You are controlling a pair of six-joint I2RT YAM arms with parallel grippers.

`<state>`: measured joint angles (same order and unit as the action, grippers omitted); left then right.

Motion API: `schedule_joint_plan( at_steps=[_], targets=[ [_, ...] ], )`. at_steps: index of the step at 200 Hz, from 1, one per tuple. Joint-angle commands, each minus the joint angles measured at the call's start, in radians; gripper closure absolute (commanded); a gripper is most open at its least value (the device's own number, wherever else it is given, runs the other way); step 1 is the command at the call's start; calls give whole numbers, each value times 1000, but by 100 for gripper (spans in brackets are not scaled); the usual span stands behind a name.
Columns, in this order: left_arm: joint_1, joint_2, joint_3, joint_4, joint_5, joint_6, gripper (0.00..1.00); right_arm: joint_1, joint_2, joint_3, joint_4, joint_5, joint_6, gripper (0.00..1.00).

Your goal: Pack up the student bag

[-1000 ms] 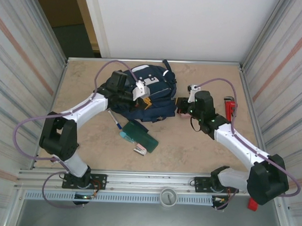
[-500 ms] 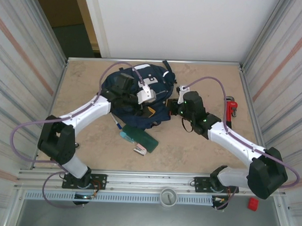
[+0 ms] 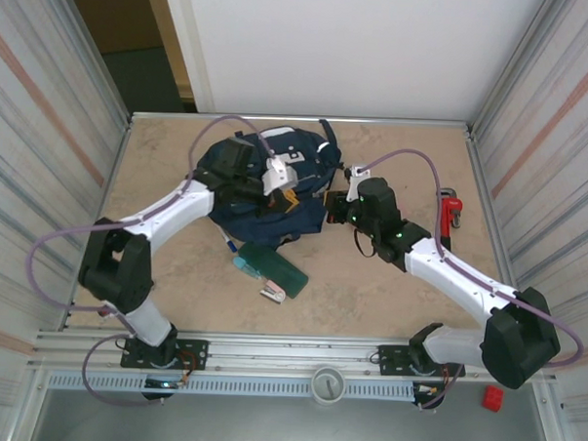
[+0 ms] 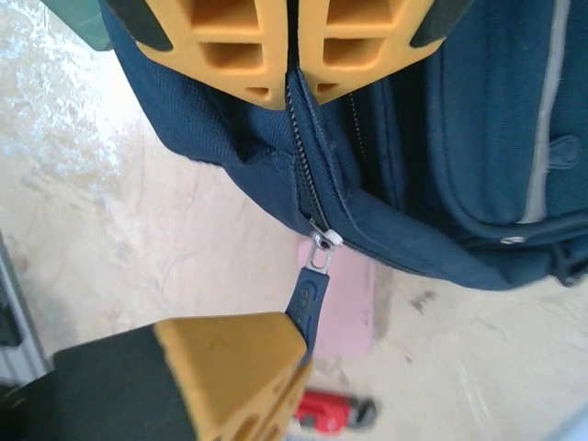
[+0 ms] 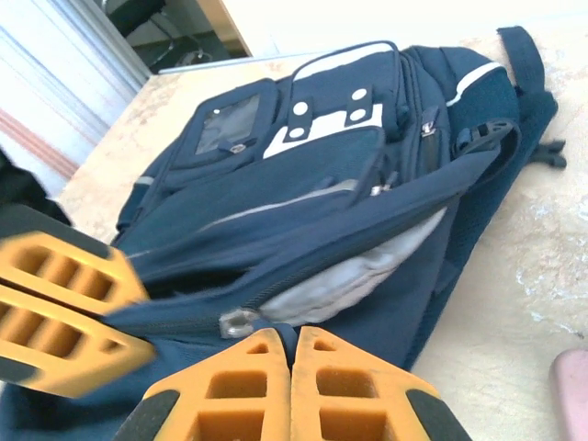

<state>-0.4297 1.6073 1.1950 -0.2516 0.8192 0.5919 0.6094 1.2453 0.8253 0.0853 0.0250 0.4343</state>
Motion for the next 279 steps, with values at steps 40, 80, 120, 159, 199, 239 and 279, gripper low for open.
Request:
schedule_joint_plan(
  at_steps=[40,80,120,159,199,239,279],
  targets=[
    [108,-129,-42,58,59,7,100,-48,37,68,-65,231,-46,100],
    [100,-135,-72,87,111,16,100,-117,93,94,20,-287,-78,98],
    [91,-147,-99,122,198,47,100,-241,242,118,109,-803,47,40],
    [82,-142,-98,120,188,49,100,-200,327,129,230,-842,168,26],
    [74,-136,-87,106,176,55,100,-171,413,184,225,-847,182,31],
    [72,-135,-84,94,165,65,100,-157,429,190,245,-860,198,44],
    [69,-129,-77,82,151,67,100,-160,412,181,245,-870,202,57]
  ],
)
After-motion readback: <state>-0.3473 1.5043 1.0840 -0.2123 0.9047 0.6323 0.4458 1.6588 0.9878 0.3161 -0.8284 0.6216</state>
